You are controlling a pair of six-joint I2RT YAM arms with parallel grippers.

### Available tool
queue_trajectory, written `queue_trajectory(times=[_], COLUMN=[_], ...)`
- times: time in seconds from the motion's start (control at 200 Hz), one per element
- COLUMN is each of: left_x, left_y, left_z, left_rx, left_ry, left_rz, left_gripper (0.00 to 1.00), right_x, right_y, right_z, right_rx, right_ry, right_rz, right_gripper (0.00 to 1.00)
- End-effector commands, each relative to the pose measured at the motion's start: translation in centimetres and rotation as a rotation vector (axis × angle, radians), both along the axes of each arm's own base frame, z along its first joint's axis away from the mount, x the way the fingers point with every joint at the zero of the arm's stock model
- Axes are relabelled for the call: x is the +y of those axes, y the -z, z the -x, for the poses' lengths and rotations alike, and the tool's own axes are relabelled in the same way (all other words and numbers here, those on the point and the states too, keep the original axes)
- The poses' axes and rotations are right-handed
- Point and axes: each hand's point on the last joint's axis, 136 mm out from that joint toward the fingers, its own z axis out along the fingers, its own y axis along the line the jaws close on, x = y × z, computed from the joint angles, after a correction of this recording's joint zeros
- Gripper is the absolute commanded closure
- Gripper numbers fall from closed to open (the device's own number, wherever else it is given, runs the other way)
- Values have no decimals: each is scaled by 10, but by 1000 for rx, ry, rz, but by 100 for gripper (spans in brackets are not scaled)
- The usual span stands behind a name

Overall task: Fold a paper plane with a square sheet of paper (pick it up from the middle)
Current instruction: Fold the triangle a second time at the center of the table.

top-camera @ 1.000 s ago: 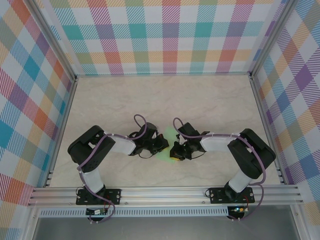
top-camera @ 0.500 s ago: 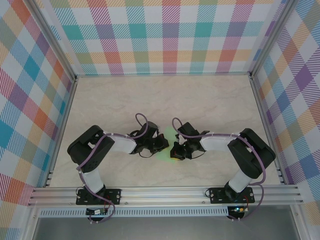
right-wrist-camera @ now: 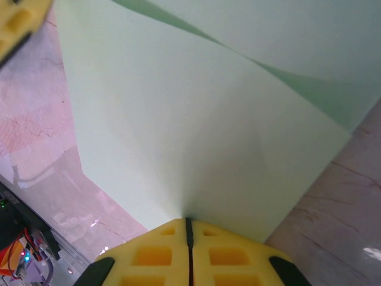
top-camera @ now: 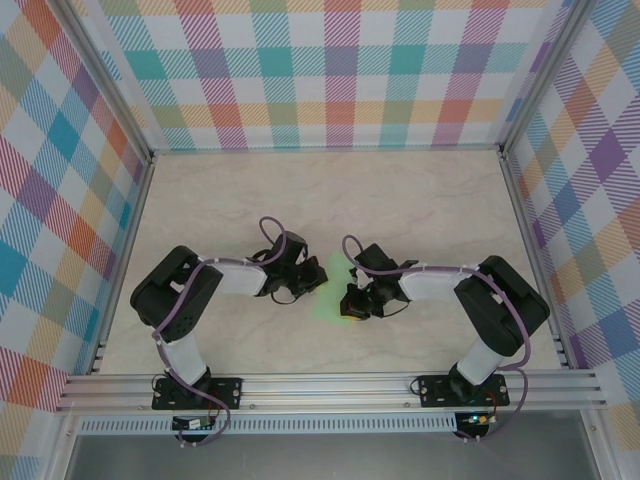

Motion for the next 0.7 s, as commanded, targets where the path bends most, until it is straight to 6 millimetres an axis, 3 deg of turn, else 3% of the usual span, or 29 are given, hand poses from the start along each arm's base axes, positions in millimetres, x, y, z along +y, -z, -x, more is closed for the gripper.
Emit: queue_trajectory(times=[0.0,0.205,0.4,0.515,0.695], left_x=[11,15,13,5,-17], left_y=[11,3,-46,-69,-63], left_z=[-6,-10,-14,-5,21], left_rx=[18,9,-76,-108,-87], left_ry=[-12,-4,24,67,169], left_rz=[-51,-49,-19,32,72], left_gripper=[100,100,100,100,100], right_x=[-39,-36,-32,-31,-30], right_y=[37,34,32,31,30], right_z=[34,31,28,26,25], right_rx=[121,115,107,104,97], right_ry=[-13,-22,-26,-28,-25], right_rz=[197,186,180,179,176], right_gripper=[93,92,92,91,91])
